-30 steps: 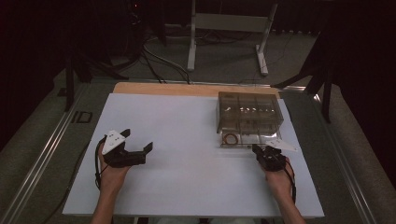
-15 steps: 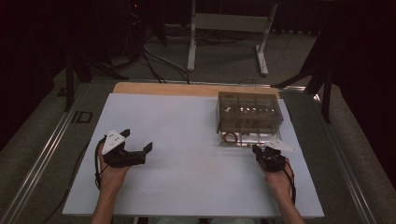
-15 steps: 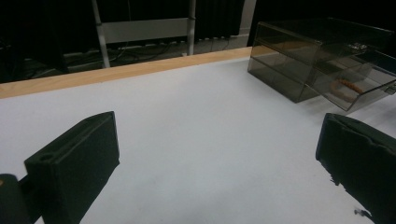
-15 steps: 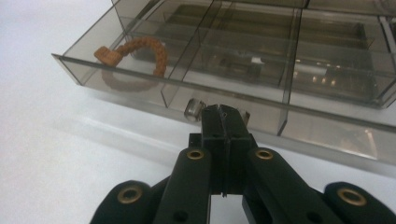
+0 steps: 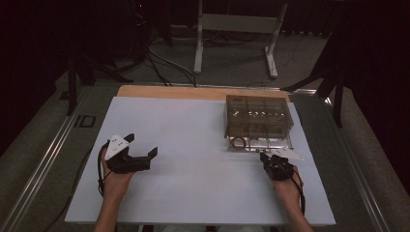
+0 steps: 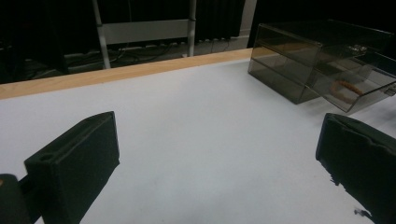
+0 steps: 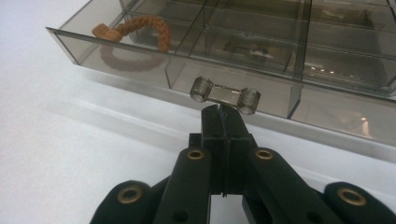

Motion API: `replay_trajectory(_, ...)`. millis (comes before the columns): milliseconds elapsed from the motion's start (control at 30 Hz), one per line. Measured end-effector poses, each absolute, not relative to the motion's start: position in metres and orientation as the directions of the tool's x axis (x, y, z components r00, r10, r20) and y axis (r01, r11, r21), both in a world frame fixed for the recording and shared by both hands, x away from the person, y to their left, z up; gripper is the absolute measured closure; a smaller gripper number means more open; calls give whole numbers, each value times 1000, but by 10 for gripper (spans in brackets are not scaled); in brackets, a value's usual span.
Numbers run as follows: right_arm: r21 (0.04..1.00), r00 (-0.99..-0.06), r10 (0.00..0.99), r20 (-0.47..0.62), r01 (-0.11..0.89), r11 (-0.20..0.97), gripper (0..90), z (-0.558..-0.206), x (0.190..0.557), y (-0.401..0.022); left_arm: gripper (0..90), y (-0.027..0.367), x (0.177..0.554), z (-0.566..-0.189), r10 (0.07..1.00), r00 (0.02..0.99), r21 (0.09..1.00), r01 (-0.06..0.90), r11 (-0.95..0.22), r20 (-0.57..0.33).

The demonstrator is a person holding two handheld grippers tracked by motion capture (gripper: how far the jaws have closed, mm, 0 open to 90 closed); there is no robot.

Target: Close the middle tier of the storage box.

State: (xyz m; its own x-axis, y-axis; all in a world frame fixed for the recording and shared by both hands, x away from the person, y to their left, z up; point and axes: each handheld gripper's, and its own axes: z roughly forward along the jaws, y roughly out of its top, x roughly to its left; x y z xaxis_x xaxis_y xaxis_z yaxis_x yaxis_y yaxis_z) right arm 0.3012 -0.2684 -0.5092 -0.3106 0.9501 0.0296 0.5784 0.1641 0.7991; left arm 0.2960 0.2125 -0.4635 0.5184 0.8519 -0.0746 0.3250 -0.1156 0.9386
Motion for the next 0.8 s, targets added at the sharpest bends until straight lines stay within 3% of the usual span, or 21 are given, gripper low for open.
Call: replay_trajectory(800, 809, -283, 959, 37, 572, 137, 900, -504, 313, -271, 10, 213, 296, -463, 854, 515, 939, 324, -116, -73)
